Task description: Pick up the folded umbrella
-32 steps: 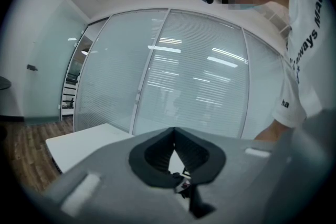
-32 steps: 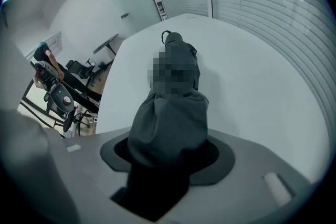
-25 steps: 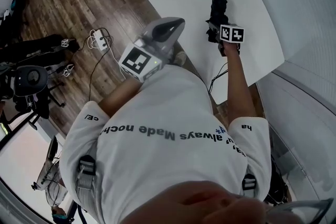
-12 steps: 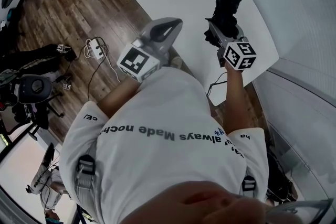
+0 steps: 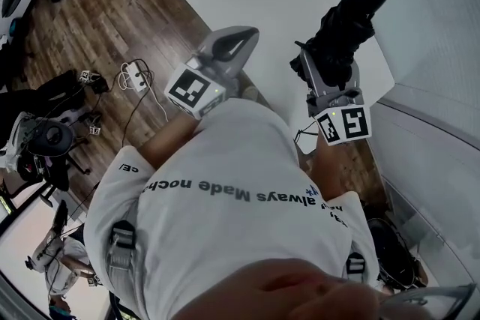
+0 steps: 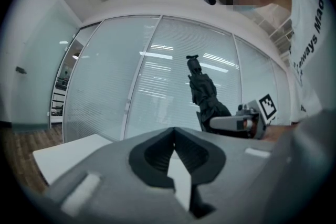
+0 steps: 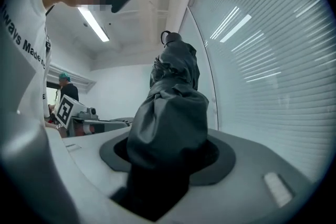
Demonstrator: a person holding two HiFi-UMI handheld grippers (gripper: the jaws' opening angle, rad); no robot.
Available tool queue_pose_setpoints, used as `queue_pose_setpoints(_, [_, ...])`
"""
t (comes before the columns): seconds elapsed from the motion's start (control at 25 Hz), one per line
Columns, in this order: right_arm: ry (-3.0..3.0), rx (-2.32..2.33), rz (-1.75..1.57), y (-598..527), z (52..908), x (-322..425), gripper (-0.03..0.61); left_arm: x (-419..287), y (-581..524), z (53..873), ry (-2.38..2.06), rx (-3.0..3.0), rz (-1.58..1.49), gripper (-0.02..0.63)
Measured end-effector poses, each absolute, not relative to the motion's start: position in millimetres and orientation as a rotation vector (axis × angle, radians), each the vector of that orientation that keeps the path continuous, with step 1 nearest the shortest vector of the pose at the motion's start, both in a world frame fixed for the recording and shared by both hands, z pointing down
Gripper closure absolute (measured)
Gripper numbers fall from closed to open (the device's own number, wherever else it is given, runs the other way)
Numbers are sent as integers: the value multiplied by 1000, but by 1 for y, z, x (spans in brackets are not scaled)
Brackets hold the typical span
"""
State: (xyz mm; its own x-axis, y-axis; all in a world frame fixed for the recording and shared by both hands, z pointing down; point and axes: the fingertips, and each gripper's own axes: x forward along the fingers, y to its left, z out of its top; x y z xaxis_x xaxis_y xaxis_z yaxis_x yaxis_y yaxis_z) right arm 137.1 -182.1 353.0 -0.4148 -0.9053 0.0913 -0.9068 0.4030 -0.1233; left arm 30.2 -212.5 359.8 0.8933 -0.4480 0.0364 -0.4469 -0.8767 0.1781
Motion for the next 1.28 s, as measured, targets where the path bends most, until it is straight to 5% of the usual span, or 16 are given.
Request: queue_pose_setpoints(1.28, [-2635, 1765, 96, -143, 316, 128, 319, 28, -206, 344, -703, 2878, -26, 614])
